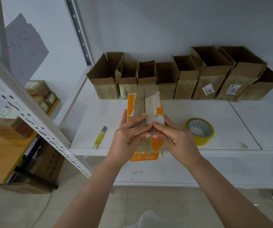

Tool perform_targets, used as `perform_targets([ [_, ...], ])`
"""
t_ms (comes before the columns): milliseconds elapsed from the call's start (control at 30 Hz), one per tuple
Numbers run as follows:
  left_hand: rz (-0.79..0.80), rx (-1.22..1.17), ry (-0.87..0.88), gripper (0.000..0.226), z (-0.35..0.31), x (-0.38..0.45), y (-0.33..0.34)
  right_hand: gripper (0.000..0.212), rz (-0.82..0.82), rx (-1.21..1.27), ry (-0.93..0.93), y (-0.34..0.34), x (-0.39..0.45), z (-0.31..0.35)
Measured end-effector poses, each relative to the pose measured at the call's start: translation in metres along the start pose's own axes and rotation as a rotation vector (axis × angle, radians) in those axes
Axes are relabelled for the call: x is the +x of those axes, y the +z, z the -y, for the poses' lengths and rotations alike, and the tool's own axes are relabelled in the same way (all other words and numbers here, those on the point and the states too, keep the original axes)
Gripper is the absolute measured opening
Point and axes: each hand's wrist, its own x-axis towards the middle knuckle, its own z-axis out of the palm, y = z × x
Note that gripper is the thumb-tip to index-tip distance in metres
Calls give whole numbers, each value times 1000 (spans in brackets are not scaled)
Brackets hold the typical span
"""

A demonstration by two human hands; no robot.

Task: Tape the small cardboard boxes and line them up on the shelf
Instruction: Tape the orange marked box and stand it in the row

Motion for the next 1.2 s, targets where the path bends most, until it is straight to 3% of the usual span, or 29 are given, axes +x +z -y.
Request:
perform_targets([
  [300, 171, 39, 6, 40, 5, 0, -26, 52, 5, 27, -27, 5, -3, 2],
  [400, 234, 176, -36, 57, -2, 0, -31, 58, -3, 85, 33, -1, -5, 4],
  [567, 286, 511, -126, 97, -23, 7, -19, 41, -59, 74, 94, -1, -9, -2],
  [667, 377, 814, -75, 102, -22, 19, -12, 42, -52, 98, 108, 0, -13, -5],
  [833, 560, 997, -80, 99, -6, 20, -2, 34, -43, 68, 189, 0, -16, -10],
  [967, 512, 872, -106, 93, -3, 15, -15, 31, -17, 35, 296, -2, -19, -14],
  [1067, 320, 543, -202, 86, -12, 24, -41, 30, -50, 22, 409, -5, -18, -17],
  [1200, 101, 52, -281, 80, -18, 28, -70, 29, -118, 213, 687, -9, -6, -15],
])
